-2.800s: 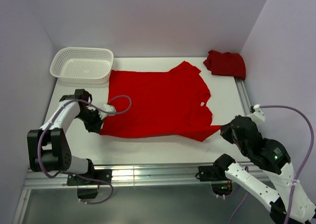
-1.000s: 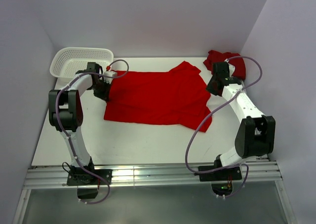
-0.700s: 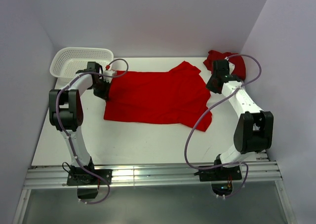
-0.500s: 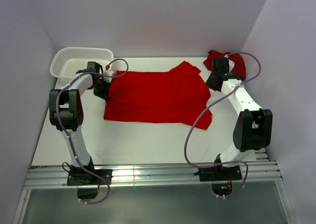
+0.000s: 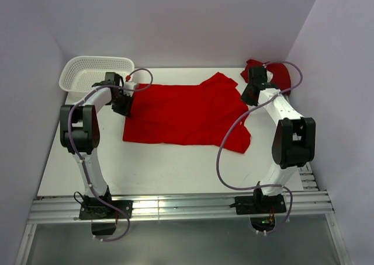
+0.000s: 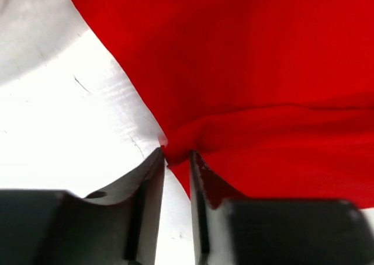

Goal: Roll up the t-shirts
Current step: Fold the tshirt

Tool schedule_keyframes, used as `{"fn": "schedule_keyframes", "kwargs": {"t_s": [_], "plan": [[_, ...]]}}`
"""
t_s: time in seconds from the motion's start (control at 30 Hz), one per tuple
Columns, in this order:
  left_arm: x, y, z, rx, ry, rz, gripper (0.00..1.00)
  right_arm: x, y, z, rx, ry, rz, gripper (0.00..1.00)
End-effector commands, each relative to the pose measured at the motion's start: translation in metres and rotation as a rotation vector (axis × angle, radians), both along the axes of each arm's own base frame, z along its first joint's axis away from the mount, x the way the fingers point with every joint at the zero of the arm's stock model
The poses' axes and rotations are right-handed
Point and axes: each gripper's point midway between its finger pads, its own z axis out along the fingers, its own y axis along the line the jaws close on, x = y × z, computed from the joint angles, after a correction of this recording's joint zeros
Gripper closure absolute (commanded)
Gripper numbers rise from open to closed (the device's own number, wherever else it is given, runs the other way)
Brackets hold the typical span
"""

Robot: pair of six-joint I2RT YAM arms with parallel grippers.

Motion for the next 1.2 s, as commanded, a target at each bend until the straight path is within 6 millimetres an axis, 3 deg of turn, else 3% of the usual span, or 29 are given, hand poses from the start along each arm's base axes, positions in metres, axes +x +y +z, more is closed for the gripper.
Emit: {"fn": "schedule_keyframes", "kwargs": {"t_s": [0.0,0.1,0.2,0.37,0.4,0.47,0.5,0.57,0.7,0.73,0.8,0.83,0.9,0.93,0.97,1.03,1.17], "plan": [[0.021,-0.002,0.018,0.0,-0.09,0.015,0.67,0.017,-0.005,0.006,-0.015,-0.028,0.0,1.0],[0.025,-0.002,0.026,-0.005,-0.117,0.023,0.49,0.02,-0.003,-0.001,-0.011,-0.016,0.003,1.0],[0.027,-0.004,0.035,-0.018,-0.141,0.021,0.4,0.022,-0.003,-0.007,-0.007,-0.004,0.001,1.0],[0.027,-0.006,0.057,-0.031,-0.195,0.015,0.35,0.025,-0.005,-0.012,-0.017,0.006,-0.007,0.98],[0.025,-0.005,0.059,-0.036,-0.198,0.015,0.33,0.025,-0.007,-0.013,-0.022,0.014,-0.012,0.84],[0.024,-0.005,0.071,-0.044,-0.22,0.014,0.31,0.026,-0.009,-0.012,-0.035,0.018,-0.019,0.66],[0.025,-0.004,0.079,-0.054,-0.236,0.016,0.3,0.026,-0.01,-0.01,-0.036,0.018,-0.024,0.52],[0.022,-0.002,0.086,-0.062,-0.241,0.017,0.28,0.025,-0.011,-0.005,-0.039,0.006,-0.03,0.41],[0.016,0.002,0.103,-0.07,-0.26,0.022,0.27,0.016,-0.01,0.003,-0.025,-0.003,-0.047,0.39],[0.014,0.003,0.105,-0.071,-0.26,0.021,0.28,0.007,-0.008,-0.002,-0.017,0.014,-0.044,0.39],[0.006,0.003,0.111,-0.073,-0.261,0.017,0.28,-0.002,-0.001,0.005,0.004,-0.014,-0.041,0.46],[0.003,0.004,0.112,-0.071,-0.262,0.015,0.28,-0.015,0.006,-0.008,0.013,0.015,-0.027,0.49],[-0.005,0.003,0.117,-0.072,-0.267,0.015,0.28,-0.025,0.016,-0.007,0.039,-0.005,-0.015,0.58],[-0.007,0.003,0.12,-0.074,-0.271,0.01,0.28,-0.038,0.02,-0.02,0.049,0.027,-0.01,0.59],[-0.01,0.003,0.121,-0.076,-0.271,0.009,0.28,-0.041,0.029,-0.016,0.061,-0.002,0.007,0.6],[-0.017,0.002,0.124,-0.079,-0.269,0.005,0.28,-0.057,0.041,-0.03,0.069,0.026,0.023,0.6],[-0.028,0.0,0.123,-0.089,-0.257,0.004,0.29,-0.07,0.062,-0.04,0.088,0.031,0.051,0.59]]}}
